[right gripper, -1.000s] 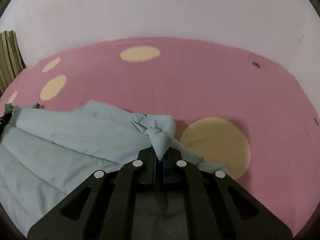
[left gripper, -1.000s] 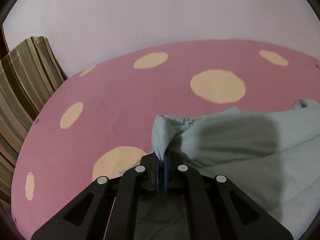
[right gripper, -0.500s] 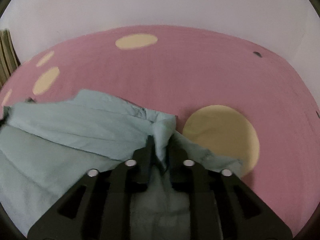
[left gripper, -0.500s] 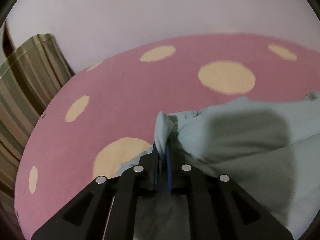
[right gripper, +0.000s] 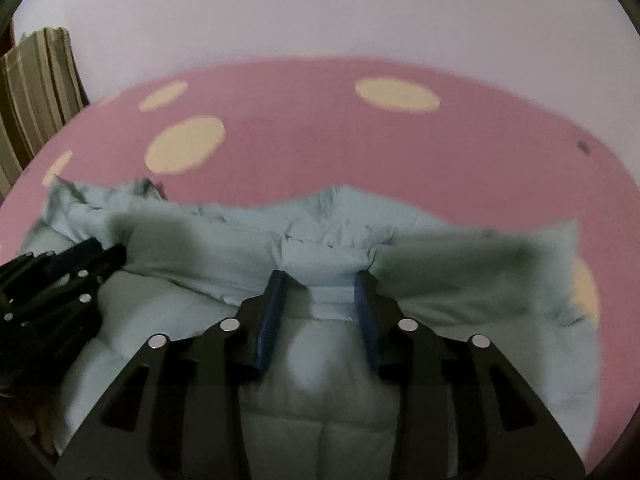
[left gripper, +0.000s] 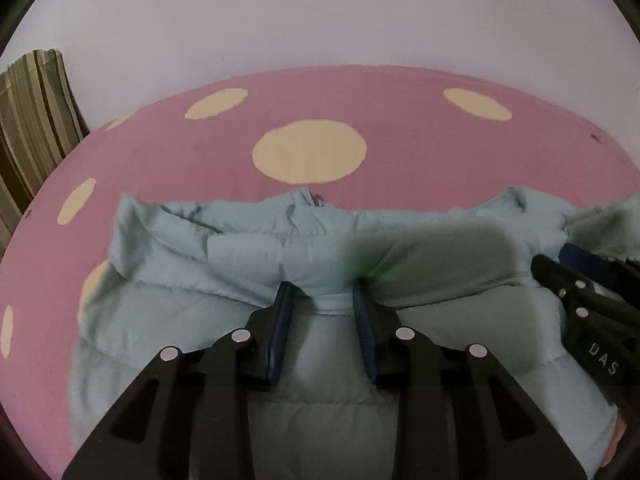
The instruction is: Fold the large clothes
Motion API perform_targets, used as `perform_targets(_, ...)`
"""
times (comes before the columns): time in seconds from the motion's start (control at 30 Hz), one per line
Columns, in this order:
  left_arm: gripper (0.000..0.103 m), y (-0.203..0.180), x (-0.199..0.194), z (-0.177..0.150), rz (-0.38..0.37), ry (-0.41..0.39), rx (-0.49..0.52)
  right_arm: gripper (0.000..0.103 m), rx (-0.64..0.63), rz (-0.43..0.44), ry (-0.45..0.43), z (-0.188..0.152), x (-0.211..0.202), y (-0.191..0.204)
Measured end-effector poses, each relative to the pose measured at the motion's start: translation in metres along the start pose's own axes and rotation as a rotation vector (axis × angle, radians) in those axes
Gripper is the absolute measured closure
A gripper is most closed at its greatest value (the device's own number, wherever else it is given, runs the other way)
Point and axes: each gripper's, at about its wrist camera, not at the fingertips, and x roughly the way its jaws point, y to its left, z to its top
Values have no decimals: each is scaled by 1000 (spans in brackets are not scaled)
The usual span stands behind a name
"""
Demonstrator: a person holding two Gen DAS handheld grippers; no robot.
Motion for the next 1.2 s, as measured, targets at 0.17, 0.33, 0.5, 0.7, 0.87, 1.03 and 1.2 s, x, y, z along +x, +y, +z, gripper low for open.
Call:
perform_targets(0.17,70,-5,7,-1,46,-14,31,66,13,-4,-14,-5,8,2)
perform_targets(0.33,66,-1,-37,-1,42,-64,20,63,20,-11,-61,0,-29,2)
perform_targets(0.5,49,4,-59,-15,8,-132,11,56,6,-173,-146,-24,-66,-24)
perform_targets(0.7,49,-5,-12,-26,11,-28,30,56,100,-163,-63,-50,-33,-62)
perform_targets(0.87,48,7,-34,-22,-30,-36,10,55,110,-137,-71,-46,-50,-60)
perform_targets(1.03,29,52,-87,-44,3,-95,-72,34,157,-117,-121,-66,-96,-73)
perform_targets(1.2,23,113,-106,-79,35,-65,-236,24,161,-147,-92,-88,-115,-88)
